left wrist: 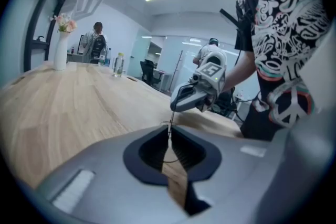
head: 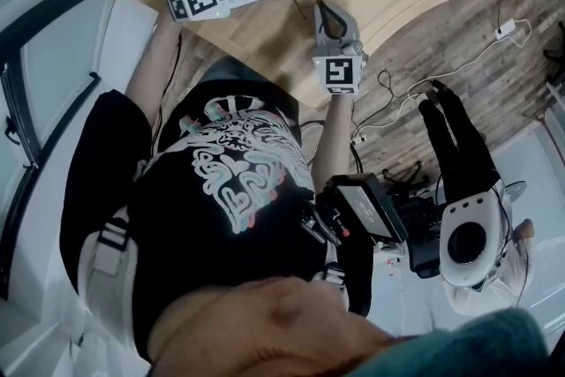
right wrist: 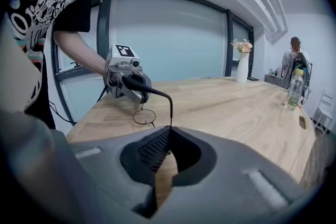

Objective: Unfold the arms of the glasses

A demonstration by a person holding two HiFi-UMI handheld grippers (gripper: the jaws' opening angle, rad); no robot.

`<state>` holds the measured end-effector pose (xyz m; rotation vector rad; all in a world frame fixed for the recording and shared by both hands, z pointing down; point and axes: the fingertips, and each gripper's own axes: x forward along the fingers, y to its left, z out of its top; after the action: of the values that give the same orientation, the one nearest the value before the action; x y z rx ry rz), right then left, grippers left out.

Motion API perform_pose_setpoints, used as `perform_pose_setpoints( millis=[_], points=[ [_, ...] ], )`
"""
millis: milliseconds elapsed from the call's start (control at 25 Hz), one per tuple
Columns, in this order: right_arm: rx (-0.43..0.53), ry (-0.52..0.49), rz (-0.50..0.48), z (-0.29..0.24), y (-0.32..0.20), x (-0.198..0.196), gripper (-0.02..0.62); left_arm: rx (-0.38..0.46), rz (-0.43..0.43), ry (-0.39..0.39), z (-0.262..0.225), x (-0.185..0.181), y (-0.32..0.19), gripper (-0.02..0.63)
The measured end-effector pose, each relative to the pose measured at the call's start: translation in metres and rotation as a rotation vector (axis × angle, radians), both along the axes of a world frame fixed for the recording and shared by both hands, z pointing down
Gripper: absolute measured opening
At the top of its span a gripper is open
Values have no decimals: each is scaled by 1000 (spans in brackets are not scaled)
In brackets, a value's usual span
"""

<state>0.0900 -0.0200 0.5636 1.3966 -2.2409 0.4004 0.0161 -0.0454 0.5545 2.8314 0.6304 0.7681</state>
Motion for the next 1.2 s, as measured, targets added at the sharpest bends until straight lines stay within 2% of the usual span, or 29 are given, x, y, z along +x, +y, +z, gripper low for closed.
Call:
perform_pose_setpoints(
  millis=[240, 480, 560, 640, 760, 800, 960, 1080, 1200],
  points=[
    [-2, 15, 51, 3, 1, 18, -1, 29, -85, -23, 6, -17, -21, -14],
    [14, 35, 43, 5, 0, 20, 0, 56, -125, -5, 3, -15, -28, -14],
    [11, 41, 41, 5, 1, 19, 0, 91, -89, -17, 5, -10, -20, -14],
    [9, 49, 33, 6, 1, 16, 0, 130, -33, -76, 16, -8, -8, 6],
    [7, 63, 22, 5, -1, 14, 0, 170, 33, -169, 34, 2, 7, 209],
    [6, 67, 19, 5, -2, 13, 0, 187, 56, -179, 34, 9, 10, 230],
    [7, 81, 9, 5, -2, 12, 0, 299, 165, -187, 36, 43, 16, 222],
    [10, 77, 6, 6, -2, 10, -1, 420, 223, -230, 50, 60, 15, 81],
    [11, 71, -4, 6, 0, 6, 0, 464, 286, -283, 63, 65, 20, 77]
  ],
)
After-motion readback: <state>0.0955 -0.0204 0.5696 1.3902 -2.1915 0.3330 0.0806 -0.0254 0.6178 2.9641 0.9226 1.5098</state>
